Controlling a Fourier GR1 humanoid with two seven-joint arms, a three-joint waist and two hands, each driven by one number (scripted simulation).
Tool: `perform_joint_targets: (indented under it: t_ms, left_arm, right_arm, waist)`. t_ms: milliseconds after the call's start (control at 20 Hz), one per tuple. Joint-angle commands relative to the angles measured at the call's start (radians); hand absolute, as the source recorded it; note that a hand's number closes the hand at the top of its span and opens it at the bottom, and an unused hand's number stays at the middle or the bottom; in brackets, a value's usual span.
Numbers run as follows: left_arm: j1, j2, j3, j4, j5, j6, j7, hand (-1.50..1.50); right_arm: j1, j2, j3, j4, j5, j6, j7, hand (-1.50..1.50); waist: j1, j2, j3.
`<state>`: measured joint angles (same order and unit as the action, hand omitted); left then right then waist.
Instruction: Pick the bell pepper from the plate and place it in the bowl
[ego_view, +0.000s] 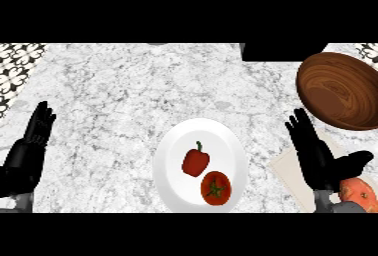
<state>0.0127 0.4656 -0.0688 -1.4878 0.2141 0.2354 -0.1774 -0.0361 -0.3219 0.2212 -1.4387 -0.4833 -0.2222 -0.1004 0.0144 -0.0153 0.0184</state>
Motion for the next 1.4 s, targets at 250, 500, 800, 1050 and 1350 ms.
perform_joint_targets:
  t_ms: [250,500,800,1050,1350]
  left_arm:
    - [-0.187,0.016,-0.048,-0.077,-0.122,0.092,0.184,0.0]
    - [-0.224,-0.041,-0.105,-0.069,-0.162,0.118,0.287,0.0]
    - [-0.22,-0.013,-0.067,-0.088,-0.148,0.084,0.314,0.0]
    - [-0.25,-0.046,-0.07,-0.052,-0.154,0.085,0.302,0.0]
    - [-0.291,-0.066,-0.113,-0.059,-0.214,0.111,0.368,0.0]
  right_arm:
    - [-0.17,0.046,0.089,-0.011,-0.013,0.314,-0.163,1.5]
    - [-0.083,0.081,-0.025,0.15,0.175,0.037,-0.421,-1.5]
    - [0.037,-0.134,0.074,-0.099,0.346,0.085,-0.366,-1.5]
    - [-0.08,-0.257,0.139,-0.236,0.465,0.096,-0.044,-1.5]
    - [-0.272,-0.29,0.266,-0.279,0.603,0.188,0.341,-1.5]
  waist:
    - [-0.005,0.018,-0.013]
    - [-0.017,0.017,-0.016]
    - [-0.025,0.01,-0.019]
    - [-0.021,0.012,-0.022]
    - [-0.007,0.014,-0.022]
